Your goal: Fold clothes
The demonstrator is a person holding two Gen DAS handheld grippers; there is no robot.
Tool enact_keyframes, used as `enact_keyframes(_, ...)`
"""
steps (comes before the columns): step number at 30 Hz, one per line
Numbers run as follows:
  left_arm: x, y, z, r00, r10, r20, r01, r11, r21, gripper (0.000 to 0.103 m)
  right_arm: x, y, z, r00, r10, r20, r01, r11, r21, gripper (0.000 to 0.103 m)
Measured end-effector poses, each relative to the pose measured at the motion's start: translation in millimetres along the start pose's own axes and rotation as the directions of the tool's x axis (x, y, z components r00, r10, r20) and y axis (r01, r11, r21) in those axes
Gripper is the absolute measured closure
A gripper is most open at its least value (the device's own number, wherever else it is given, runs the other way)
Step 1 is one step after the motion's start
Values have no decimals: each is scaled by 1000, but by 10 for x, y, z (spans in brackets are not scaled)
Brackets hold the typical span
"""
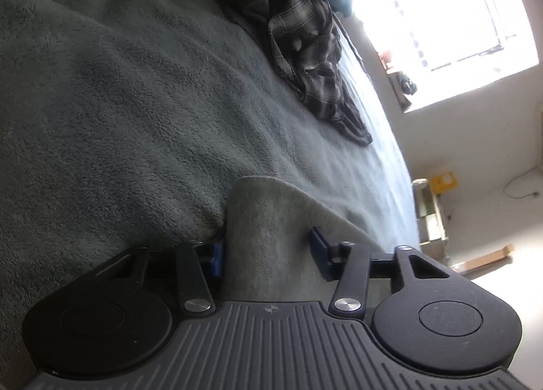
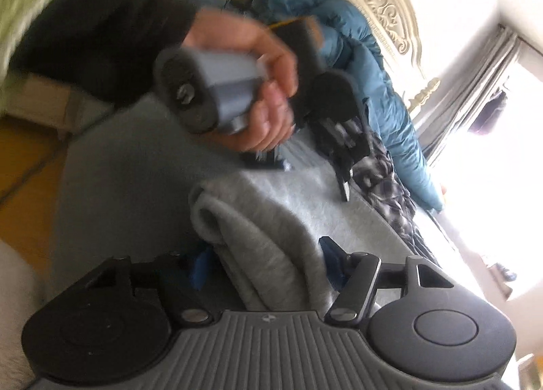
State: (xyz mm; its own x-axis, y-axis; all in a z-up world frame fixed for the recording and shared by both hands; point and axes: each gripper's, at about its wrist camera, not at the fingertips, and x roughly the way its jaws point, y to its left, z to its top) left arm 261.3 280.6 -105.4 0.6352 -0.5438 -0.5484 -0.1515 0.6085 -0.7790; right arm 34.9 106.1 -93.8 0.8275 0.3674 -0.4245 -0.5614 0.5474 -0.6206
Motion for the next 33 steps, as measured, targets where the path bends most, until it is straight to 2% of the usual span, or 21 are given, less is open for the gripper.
enact_keyframes(2, -11, -2, -29, 1000, 21, 9, -21, 1000, 12, 75, 25, 36, 6, 1000, -14, -2, 14, 1000, 7, 40)
enact_keyframes(3, -20, -5, -31, 1000, 26, 13, -26, 1000, 9, 78, 42, 36, 14, 1000, -17, -3, 17, 1000, 17, 48)
enact_keyframes(4, -29, -8, -33, 999, 31, 16, -31, 999, 7, 83, 51, 34, 20, 1000, -24, -5, 24, 999, 25, 61)
enact_keyframes(7, -59, -71, -26, 999, 37, 34, -37, 999, -7, 91, 10, -17, 18, 999, -50, -1, 50, 997, 60, 76)
enact_keyframes(10, -112, -243, -16, 997, 47, 62, -47, 999, 6, 92, -95, -117, 28, 998, -63, 21, 60, 992, 115, 79)
enact_keyframes(14, -197, -557, -15, 995, 24, 97, -26, 999, 20, 92, -271, -314, 37, 992, -108, 59, 94, 974, 204, 80)
enact_keyframes(20, -178, -1323, -129, 992, -5, 123, -12, 991, 135, 92, -610, -752, -53, 977, -192, 95, 139, 907, 398, 81)
enact_keyframes(23, -105, -1748, -224, 993, -22, 118, -2, 980, 200, 92, -799, -1020, -179, 965, -241, 101, 161, 853, 497, 81)
enact_keyframes(26, 63, -2156, -394, 995, -27, 100, -2, 961, 275, 92, -1025, -1295, -378, 953, -287, 97, 173, 780, 601, 81)
enact_keyframes(29, 328, -2544, -601, 997, -17, 70, -9, 936, 353, 92, -1243, -1580, -658, 944, -316, 91, 157, 676, 719, 81)
enact_keyframes(33, 769, -2928, -907, 1000, 24, 19, -30, 894, 448, 92, -1485, -1890, -1148, 932, -354, 76, 122, 504, 855, 81)
